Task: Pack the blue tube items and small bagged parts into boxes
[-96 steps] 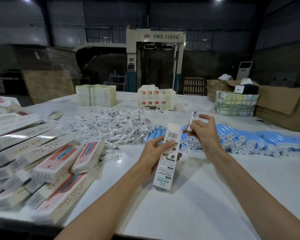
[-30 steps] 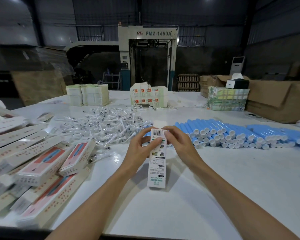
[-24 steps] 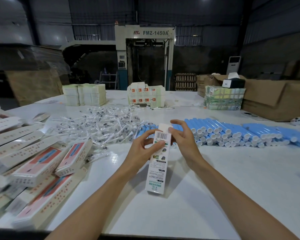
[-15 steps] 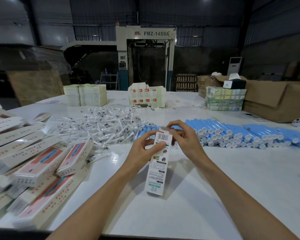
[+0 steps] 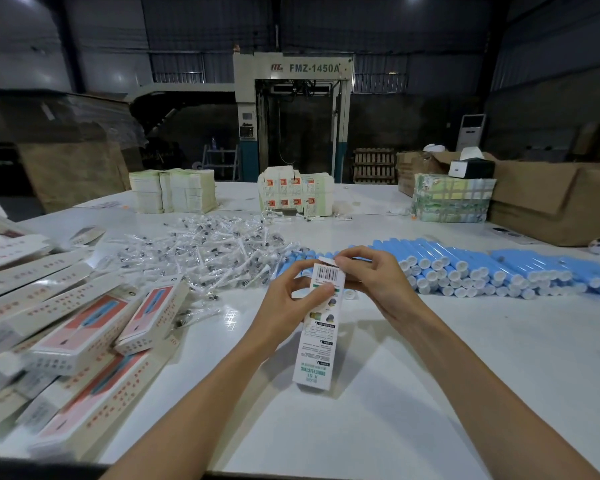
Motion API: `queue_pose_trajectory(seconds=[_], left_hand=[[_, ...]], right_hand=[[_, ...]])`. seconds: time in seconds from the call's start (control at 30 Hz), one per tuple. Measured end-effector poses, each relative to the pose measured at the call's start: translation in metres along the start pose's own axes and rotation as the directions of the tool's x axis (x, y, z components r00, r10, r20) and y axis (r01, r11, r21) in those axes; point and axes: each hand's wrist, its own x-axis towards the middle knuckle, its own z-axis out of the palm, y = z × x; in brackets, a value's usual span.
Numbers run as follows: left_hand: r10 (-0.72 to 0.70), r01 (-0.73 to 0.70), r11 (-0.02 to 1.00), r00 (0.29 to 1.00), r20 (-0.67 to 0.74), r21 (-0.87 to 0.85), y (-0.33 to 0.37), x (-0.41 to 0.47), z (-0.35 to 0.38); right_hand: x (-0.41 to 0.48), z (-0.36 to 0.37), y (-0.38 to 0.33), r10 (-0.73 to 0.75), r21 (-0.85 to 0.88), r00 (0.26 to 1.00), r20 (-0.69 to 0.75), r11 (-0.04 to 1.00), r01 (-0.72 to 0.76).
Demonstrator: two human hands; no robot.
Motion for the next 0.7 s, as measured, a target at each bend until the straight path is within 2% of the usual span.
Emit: queue_pose_trajectory(seconds=[0.13,0.3,0.7], left_hand=[[0.031,-0.03,0.999,0.999,0.035,-0.013,0.002,-0.001,-0.001],[0.05,-0.053,0.997,0.997,0.051,0.057,0.001,0.001,-0.004],[0.03,-0.033,0.999,0.997,0.075,0.035,-0.004,0.002,-0.004]], right_hand=[[-0.001,0.002,-0.004,0.028,0.006,0.999,-0.039,1.0,-0.028],[-0.003,0.003,-0.01,0.051,-0.024,0.998,-0.04,0.998,-0.052],[-0.009,-0.011,-0.019,0.038,-0.035,0.99,0.136,0.999,-0.033]])
